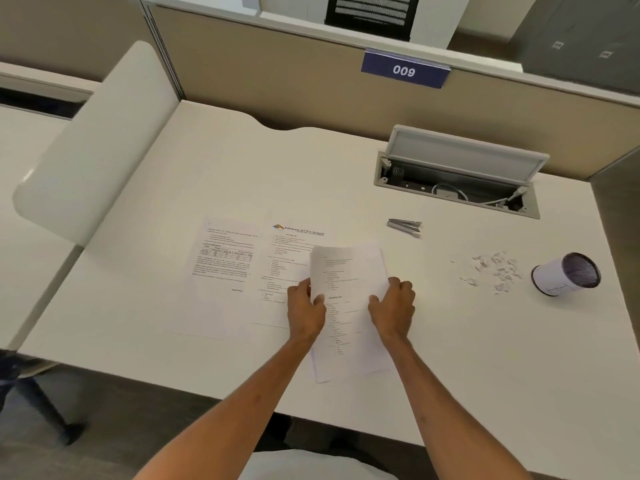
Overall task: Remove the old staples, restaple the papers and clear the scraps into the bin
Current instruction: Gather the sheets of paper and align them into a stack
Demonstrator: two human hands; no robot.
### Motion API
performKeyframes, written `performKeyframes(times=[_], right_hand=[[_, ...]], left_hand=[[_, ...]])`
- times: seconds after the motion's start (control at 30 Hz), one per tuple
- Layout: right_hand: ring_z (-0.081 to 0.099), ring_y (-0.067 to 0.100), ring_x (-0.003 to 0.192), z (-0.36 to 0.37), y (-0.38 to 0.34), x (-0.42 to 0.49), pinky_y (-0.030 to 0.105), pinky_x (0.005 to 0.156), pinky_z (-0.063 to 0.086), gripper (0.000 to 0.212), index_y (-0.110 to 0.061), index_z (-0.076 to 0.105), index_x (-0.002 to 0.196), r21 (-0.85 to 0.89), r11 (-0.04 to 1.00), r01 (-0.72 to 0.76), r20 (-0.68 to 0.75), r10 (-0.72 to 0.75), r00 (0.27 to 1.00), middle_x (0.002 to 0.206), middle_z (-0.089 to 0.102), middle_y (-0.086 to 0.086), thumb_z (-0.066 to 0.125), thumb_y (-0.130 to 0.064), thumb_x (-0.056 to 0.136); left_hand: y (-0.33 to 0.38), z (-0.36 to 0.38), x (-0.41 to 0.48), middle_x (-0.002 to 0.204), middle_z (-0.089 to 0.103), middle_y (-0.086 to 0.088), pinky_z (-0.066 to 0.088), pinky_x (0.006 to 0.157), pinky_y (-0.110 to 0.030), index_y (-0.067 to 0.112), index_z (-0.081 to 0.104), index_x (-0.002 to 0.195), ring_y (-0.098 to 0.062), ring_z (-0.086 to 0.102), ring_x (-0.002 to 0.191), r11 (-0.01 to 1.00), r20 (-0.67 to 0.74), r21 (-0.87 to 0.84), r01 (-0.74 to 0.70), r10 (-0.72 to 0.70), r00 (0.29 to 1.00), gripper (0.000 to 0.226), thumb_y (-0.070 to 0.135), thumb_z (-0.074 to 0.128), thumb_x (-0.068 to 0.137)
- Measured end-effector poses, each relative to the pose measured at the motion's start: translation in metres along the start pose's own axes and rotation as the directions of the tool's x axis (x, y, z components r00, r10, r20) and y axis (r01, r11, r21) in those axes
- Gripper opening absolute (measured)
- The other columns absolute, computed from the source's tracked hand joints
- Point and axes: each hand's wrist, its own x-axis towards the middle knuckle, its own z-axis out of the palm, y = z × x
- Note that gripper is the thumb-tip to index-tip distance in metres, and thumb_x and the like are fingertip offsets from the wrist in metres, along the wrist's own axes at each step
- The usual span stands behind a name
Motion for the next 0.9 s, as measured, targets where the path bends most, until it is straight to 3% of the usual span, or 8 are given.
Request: performKeyframes(times=[0.17, 0.3, 0.47, 0.57, 0.63, 0.7, 0.77, 0.9], right_hand=[[0.051, 0.035, 0.131, 0.001, 0.000, -0.001, 0.049, 0.103, 0.048, 0.056, -0.006, 0.054, 0.142, 0.002, 1.000, 0.005, -0.007, -0.005, 1.000, 0.138, 0.051, 0.014, 0.078, -0.019, 0.093], [0.050, 0.034, 0.133, -0.001, 0.003, 0.001, 0.049, 0.104, 0.048, 0.061, -0.009, 0.052, 0.144, 0.021, 1.000, 0.007, 0.007, -0.008, 1.000, 0.140, 0.050, 0.013, 0.080, -0.020, 0.091], [0.047, 0.024, 0.135, -0.008, 0.006, 0.002, 0.051, 0.112, 0.042, 0.078, -0.021, 0.035, 0.157, 0.362, 0.932, -0.029, -0.060, 0.054, 0.997, 0.143, 0.052, 0.004, 0.077, -0.022, 0.091], [0.051, 0.018, 0.126, -0.011, 0.005, 0.007, 0.042, 0.108, 0.045, 0.073, -0.023, 0.036, 0.158, 0.536, 0.839, -0.091, 0.048, 0.077, 0.996, 0.134, 0.056, -0.002, 0.075, -0.029, 0.096], [0.062, 0.019, 0.110, -0.013, 0.000, 0.010, 0.038, 0.096, 0.051, 0.048, -0.020, 0.056, 0.142, 0.594, 0.793, -0.135, 0.122, 0.077, 0.990, 0.119, 0.065, -0.002, 0.073, -0.032, 0.098], [0.060, 0.018, 0.081, -0.013, -0.009, 0.012, 0.033, 0.075, 0.048, 0.012, -0.015, 0.067, 0.100, 0.627, 0.771, -0.112, 0.130, 0.038, 0.991, 0.089, 0.066, -0.004, 0.071, -0.027, 0.098], [0.045, 0.014, 0.065, -0.008, -0.023, 0.010, 0.031, 0.063, 0.036, 0.026, -0.017, 0.054, 0.076, 0.623, 0.779, -0.069, 0.134, -0.020, 0.991, 0.071, 0.051, -0.006, 0.070, -0.020, 0.097], [0.041, 0.012, 0.062, 0.008, -0.059, 0.006, 0.029, 0.060, 0.035, 0.023, -0.008, 0.053, 0.079, 0.618, 0.783, -0.070, 0.181, -0.056, 0.982, 0.071, 0.051, -0.005, 0.066, -0.015, 0.097]], left_hand=[[0.009, -0.004, -0.004, 0.134, 0.057, -0.002, 0.064, 0.102, -0.047, 0.020, 0.055, 0.141, -0.023, 0.066, 0.113, 0.998, 0.048, 0.040, -0.053, 0.051, 0.998, 0.032, 0.011, 0.059, 0.111], [0.009, -0.007, -0.008, 0.136, 0.068, 0.004, 0.067, 0.084, -0.037, 0.025, 0.046, 0.145, -0.023, 0.076, 0.104, 0.996, 0.111, -0.002, -0.088, 0.087, 0.990, 0.033, 0.016, 0.054, 0.115], [0.014, -0.015, -0.008, 0.139, 0.073, 0.000, 0.069, 0.094, -0.047, 0.028, 0.049, 0.142, -0.023, 0.077, 0.114, 0.985, 0.148, -0.170, -0.038, 0.064, 0.987, 0.031, 0.012, 0.048, 0.116], [0.022, -0.028, 0.000, 0.135, 0.074, -0.001, 0.069, 0.092, -0.041, 0.027, 0.050, 0.144, -0.020, 0.078, 0.114, 0.961, 0.165, -0.276, -0.030, 0.078, 0.983, 0.032, 0.012, 0.048, 0.116], [0.029, -0.040, 0.008, 0.130, 0.075, -0.001, 0.068, 0.083, -0.030, 0.025, 0.049, 0.143, -0.018, 0.078, 0.109, 0.947, 0.144, -0.320, -0.029, 0.078, 0.986, 0.030, 0.012, 0.049, 0.116], [0.033, -0.053, 0.019, 0.129, 0.076, -0.004, 0.067, 0.084, -0.033, 0.024, 0.049, 0.144, -0.020, 0.079, 0.108, 0.939, 0.103, -0.344, -0.025, 0.064, 0.993, 0.029, 0.013, 0.050, 0.116], [0.034, -0.067, 0.030, 0.128, 0.077, -0.006, 0.066, 0.093, -0.043, 0.024, 0.049, 0.145, -0.024, 0.078, 0.110, 0.938, 0.042, -0.347, -0.018, 0.035, 0.998, 0.030, 0.015, 0.052, 0.116], [0.030, -0.095, 0.048, 0.126, 0.077, -0.007, 0.066, 0.093, -0.050, 0.022, 0.051, 0.146, -0.026, 0.078, 0.107, 0.948, -0.085, -0.319, 0.004, -0.033, 0.996, 0.035, 0.017, 0.060, 0.112]])
